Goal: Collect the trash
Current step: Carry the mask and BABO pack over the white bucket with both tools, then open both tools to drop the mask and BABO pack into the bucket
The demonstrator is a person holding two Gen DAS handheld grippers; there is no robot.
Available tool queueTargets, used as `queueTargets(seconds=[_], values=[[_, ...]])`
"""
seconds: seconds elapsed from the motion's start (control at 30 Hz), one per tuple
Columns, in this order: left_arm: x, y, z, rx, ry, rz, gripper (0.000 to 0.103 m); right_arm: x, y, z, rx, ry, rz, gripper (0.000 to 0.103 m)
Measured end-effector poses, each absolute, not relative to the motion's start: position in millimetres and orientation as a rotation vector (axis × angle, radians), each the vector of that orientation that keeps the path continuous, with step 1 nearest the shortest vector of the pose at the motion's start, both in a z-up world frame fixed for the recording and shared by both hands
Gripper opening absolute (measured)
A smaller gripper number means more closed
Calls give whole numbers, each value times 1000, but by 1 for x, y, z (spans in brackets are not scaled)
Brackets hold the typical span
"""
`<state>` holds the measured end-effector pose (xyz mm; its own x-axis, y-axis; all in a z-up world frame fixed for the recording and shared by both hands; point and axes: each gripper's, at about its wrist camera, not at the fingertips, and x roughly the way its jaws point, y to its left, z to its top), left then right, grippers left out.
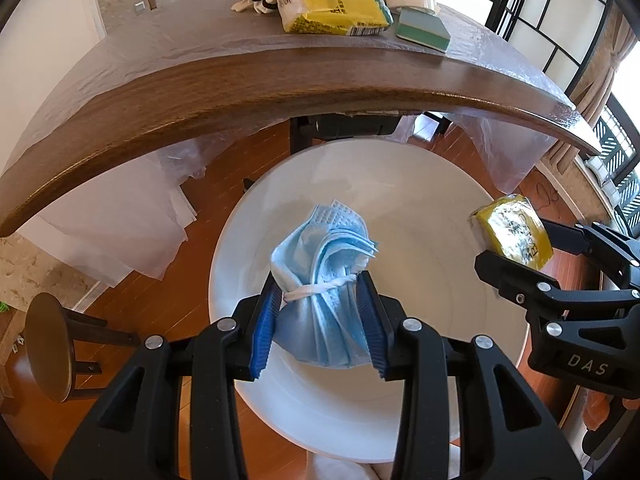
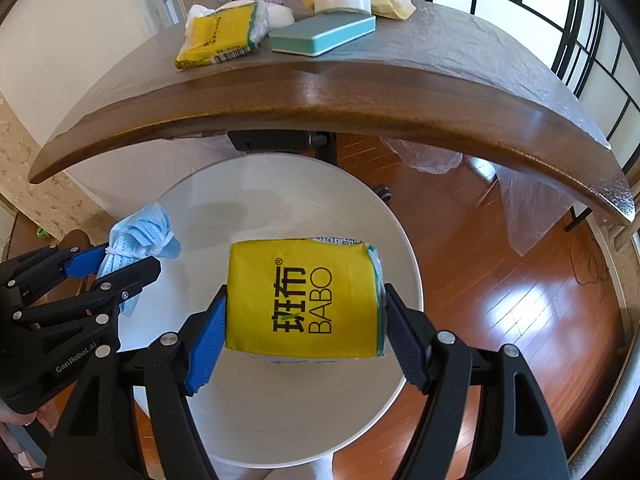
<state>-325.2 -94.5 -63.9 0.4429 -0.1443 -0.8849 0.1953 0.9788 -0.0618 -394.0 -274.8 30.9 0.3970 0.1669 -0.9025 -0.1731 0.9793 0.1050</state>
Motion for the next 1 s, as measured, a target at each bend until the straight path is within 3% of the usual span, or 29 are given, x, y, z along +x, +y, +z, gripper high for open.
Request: queueTargets(seconds=[1.0], values=[[-306,-96,-90,61,1153,-206,41,-377,-272,15,2,1197,213,72]])
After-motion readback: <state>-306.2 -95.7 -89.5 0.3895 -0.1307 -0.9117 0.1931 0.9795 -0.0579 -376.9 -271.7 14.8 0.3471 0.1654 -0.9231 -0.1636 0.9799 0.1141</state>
